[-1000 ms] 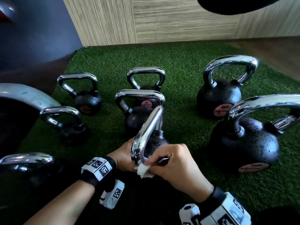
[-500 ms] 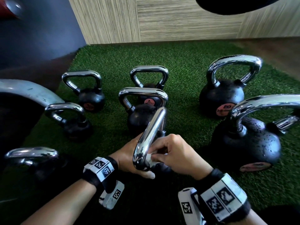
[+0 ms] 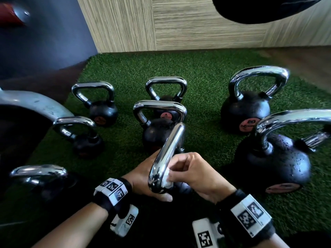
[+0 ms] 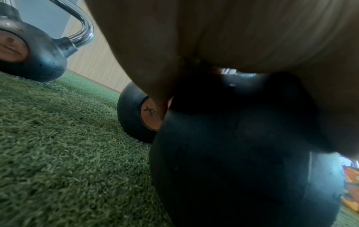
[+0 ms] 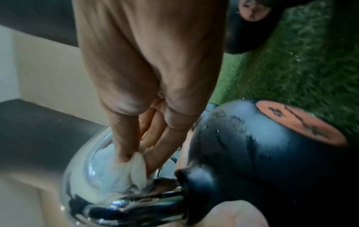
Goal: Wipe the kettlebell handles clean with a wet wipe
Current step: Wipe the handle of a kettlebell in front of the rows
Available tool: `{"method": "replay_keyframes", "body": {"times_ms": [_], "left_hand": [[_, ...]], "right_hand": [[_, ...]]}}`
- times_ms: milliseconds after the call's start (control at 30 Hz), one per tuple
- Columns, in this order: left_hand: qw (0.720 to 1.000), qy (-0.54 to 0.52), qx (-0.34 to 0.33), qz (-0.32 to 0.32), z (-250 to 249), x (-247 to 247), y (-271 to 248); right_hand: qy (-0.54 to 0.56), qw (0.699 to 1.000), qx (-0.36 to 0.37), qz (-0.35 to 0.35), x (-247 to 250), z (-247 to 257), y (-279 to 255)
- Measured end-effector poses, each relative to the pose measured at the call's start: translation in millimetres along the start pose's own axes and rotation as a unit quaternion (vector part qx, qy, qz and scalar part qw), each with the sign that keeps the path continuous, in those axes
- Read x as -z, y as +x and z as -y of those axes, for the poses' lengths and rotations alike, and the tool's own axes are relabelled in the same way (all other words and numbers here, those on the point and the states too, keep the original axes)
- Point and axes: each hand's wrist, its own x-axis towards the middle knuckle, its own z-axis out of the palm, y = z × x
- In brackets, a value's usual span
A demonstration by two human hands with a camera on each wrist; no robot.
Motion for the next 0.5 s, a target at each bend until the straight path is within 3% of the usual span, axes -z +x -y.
{"method": "replay_keyframes", "body": {"times_ms": [200,367,500], "left_hand": [[1.0,-0.014,-0.015,-0.015,-0.9,0.8,1.7],[1.0,0.019,-0.018,-0.012,-7.2,3.2,-1.2],[0.999,-0.007,-0.035,-0.036,-6.7,2.5,-2.4]], "right_hand": [[0.224,0.969,-0.019,-0.097,-8.1,-0.7,7.4],[0.153,0.982,0.01,-0.112,-11.4,2.1,-1.7],[0.073,0.967,0.061,-0.237,2.0,10.3,10.7]]}}
